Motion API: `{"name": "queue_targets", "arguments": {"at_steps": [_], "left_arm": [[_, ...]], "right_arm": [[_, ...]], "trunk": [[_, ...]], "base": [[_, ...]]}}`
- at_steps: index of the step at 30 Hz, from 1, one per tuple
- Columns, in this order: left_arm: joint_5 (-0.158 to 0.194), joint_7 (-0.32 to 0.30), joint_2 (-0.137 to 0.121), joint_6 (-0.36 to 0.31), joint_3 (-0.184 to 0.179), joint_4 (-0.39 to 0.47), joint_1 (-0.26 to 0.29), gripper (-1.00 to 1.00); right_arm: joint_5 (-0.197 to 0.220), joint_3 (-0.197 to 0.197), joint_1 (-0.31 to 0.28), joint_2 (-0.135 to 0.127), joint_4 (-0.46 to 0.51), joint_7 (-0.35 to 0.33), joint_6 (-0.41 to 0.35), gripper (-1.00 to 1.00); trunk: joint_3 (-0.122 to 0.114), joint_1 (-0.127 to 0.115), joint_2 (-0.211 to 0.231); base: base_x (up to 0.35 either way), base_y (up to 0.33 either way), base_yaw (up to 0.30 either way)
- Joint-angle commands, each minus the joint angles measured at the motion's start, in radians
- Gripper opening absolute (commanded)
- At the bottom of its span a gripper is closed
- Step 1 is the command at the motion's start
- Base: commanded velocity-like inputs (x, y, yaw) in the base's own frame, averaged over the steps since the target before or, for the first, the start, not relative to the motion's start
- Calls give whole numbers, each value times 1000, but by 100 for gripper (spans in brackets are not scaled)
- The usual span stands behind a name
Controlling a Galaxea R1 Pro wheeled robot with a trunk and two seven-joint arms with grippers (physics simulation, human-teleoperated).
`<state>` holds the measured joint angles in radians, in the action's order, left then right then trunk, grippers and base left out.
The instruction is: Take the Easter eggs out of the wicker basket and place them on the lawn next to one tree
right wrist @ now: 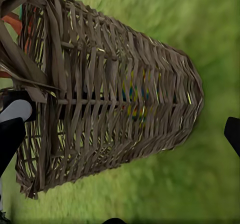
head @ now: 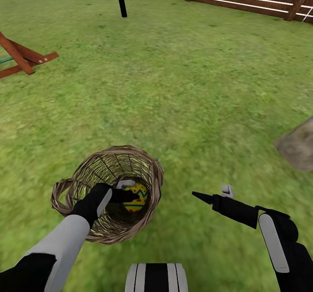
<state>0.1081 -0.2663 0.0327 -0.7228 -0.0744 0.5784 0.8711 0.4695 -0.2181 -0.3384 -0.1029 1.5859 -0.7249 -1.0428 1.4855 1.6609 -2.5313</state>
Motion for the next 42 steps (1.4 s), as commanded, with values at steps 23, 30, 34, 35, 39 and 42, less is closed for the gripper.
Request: {"name": "queue_targets", "arguments": {"at_steps": [23,30,34,35,39,42], "left_arm": [[9,6,-1,-5,-1,1,0,100],[8,7,-1,-4,-1,2,0,100],[8,4,-1,-4,-1,0,0,100],[8,2,-1,-4,-1,0,0,100],[9,-1,-1,-4,-1,0,0,100],[11,-3,-2,-4,-1,2,0,100]], "right_arm": [[-5,-1,-1,0,0,-7,-4,100],[-5,-1,-1,0,0,-7,-4,100],[-5,-1,-1,0,0,-7,-4,100],[-5,-1,-1,0,0,-7,-4,100],[-5,-1,-1,0,0,-7,-4,100],[-5,-1,-1,0,0,-7,-4,100]], "trunk": [[4,0,0],[4,0,0],[4,0,0],[4,0,0],[4,0,0],[4,0,0]], "base": [[0,0,0],[0,0,0],[0,0,0],[0,0,0],[0,0,0],[0,0,0]]}}
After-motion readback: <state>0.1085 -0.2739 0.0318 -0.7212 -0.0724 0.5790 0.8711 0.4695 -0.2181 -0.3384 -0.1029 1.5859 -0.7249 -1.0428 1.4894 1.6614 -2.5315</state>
